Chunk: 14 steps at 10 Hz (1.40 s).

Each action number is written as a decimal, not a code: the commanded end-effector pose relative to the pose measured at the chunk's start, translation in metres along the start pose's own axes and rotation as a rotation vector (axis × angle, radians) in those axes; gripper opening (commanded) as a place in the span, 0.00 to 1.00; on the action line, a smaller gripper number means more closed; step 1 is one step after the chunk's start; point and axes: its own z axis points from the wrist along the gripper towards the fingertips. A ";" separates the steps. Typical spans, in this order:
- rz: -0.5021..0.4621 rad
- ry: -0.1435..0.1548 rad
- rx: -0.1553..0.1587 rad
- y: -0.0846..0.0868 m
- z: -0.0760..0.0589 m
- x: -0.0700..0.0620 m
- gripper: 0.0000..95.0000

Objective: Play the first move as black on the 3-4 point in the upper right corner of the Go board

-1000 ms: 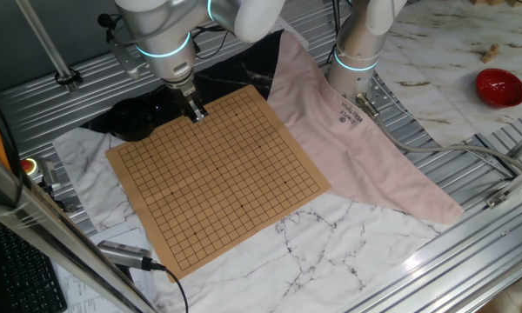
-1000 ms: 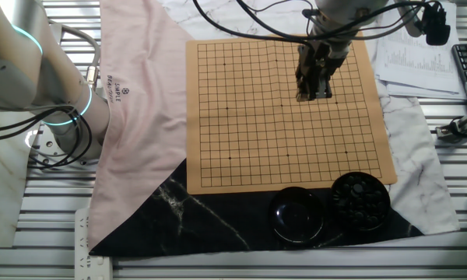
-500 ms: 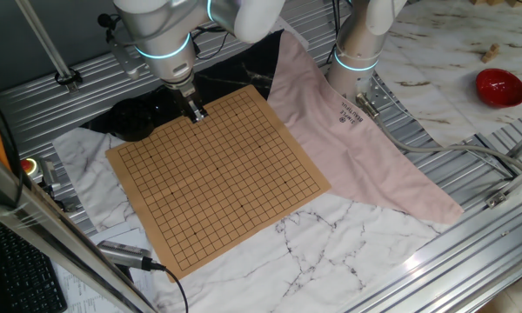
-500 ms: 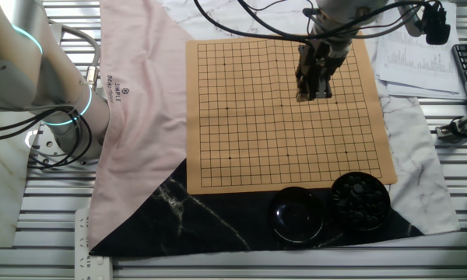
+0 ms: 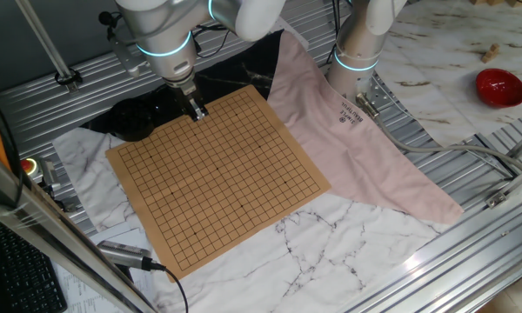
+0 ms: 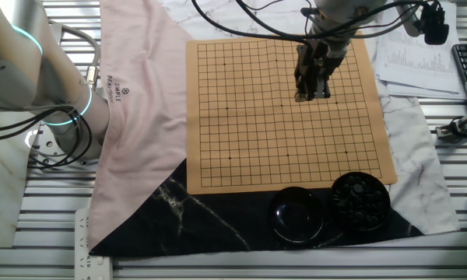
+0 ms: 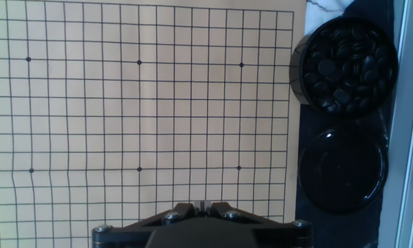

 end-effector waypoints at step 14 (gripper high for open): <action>-0.047 0.012 -0.078 -0.050 0.028 -0.013 0.00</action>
